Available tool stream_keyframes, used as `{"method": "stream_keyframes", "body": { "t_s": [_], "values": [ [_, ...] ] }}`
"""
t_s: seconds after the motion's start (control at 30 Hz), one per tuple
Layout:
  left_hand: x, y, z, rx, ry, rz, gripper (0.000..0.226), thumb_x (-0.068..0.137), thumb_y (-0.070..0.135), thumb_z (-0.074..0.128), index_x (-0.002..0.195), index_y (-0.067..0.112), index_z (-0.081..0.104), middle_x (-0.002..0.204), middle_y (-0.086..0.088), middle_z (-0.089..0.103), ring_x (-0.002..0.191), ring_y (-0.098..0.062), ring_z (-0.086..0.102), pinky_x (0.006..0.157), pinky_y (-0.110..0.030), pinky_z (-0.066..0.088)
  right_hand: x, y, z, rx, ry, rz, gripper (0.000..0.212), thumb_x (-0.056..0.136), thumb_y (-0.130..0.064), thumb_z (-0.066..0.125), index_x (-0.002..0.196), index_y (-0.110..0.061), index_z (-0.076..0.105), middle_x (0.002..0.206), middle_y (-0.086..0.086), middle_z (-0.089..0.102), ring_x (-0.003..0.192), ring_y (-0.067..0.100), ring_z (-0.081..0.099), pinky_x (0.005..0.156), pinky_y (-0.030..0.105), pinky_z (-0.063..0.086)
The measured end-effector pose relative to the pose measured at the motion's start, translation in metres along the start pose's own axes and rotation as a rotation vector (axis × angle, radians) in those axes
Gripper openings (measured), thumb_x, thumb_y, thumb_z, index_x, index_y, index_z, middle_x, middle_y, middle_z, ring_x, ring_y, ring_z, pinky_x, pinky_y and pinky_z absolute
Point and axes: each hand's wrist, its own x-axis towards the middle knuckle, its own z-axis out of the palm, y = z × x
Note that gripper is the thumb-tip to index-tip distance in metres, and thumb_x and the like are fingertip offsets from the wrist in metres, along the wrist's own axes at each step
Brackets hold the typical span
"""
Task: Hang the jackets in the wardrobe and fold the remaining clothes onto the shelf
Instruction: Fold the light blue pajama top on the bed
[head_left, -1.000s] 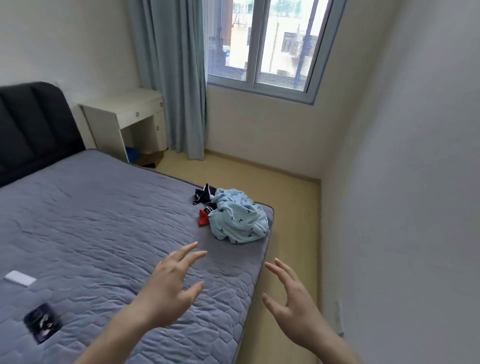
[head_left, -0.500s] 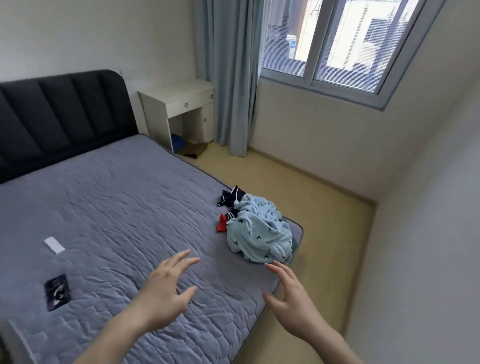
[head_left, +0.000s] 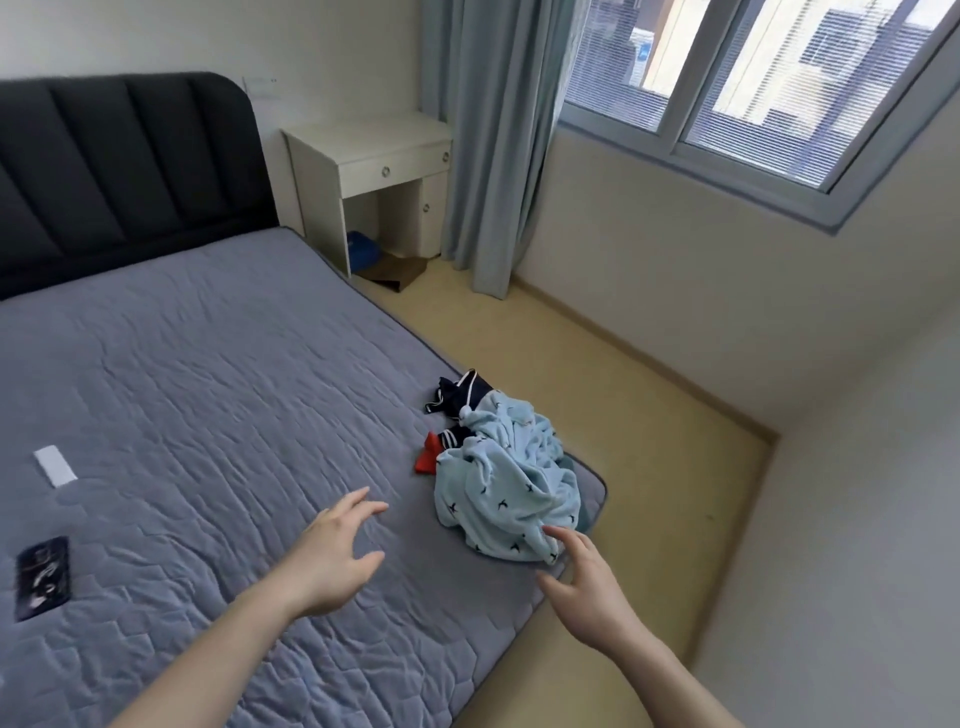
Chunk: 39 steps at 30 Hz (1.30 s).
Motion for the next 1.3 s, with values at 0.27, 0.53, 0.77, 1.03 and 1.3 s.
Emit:
{"method": "stream_keyframes", "body": {
  "t_s": [0.27, 0.53, 0.77, 1.03, 1.3],
  "values": [
    [0.100, 0.021, 0.018, -0.007, -0.010, -0.119, 0.063, 0.091, 0.039, 0.064, 0.149, 0.037, 0.041, 0.168, 0.010, 0.017, 0.150, -0.018, 0.030, 0.121, -0.031, 0.027, 0.154, 0.048, -0.010, -0.033, -0.129, 0.101, 0.057, 0.095, -0.027, 0.060, 0.149, -0.029, 0.041, 0.150, -0.006, 0.040, 0.131, 0.014, 0.048, 0.099, 0.028, 0.046],
    [0.197, 0.014, 0.060, -0.002, -0.019, -0.329, 0.062, 0.094, 0.037, 0.060, 0.151, 0.037, 0.037, 0.169, 0.012, 0.010, 0.151, -0.017, 0.028, 0.120, -0.029, 0.025, 0.334, 0.128, 0.008, -0.256, -0.386, 0.168, 0.065, 0.095, -0.024, 0.054, 0.156, -0.023, 0.031, 0.161, 0.001, 0.027, 0.140, 0.022, 0.040, 0.104, 0.034, 0.046],
    [0.272, -0.014, 0.125, -0.028, -0.071, -0.427, 0.060, 0.095, 0.040, 0.055, 0.151, 0.041, 0.034, 0.168, 0.018, 0.006, 0.151, -0.012, 0.025, 0.120, -0.028, 0.023, 0.456, 0.198, 0.071, -0.433, -0.561, 0.143, 0.067, 0.096, -0.023, 0.054, 0.158, -0.024, 0.030, 0.168, 0.006, -0.004, 0.128, 0.022, 0.054, 0.093, 0.035, 0.054],
    [0.268, -0.033, 0.148, -0.060, -0.044, -0.526, 0.054, 0.096, 0.038, 0.056, 0.147, 0.040, 0.039, 0.167, 0.018, 0.011, 0.151, -0.010, 0.026, 0.120, -0.024, 0.022, 0.488, 0.214, 0.117, -0.352, -0.501, 0.207, 0.018, 0.093, -0.014, 0.053, 0.098, -0.018, 0.070, 0.093, -0.002, 0.067, 0.085, 0.017, 0.063, 0.077, 0.033, 0.055],
    [0.209, 0.014, 0.118, -0.112, -0.055, -0.512, 0.051, 0.094, 0.040, 0.055, 0.144, 0.039, 0.044, 0.164, 0.018, 0.020, 0.148, -0.009, 0.031, 0.120, -0.029, 0.026, 0.417, 0.106, 0.013, 0.181, -0.012, 0.006, 0.022, 0.083, -0.013, 0.064, 0.074, -0.021, 0.046, 0.060, -0.009, 0.049, 0.054, 0.013, 0.043, 0.052, 0.026, 0.041]
  ]
}}
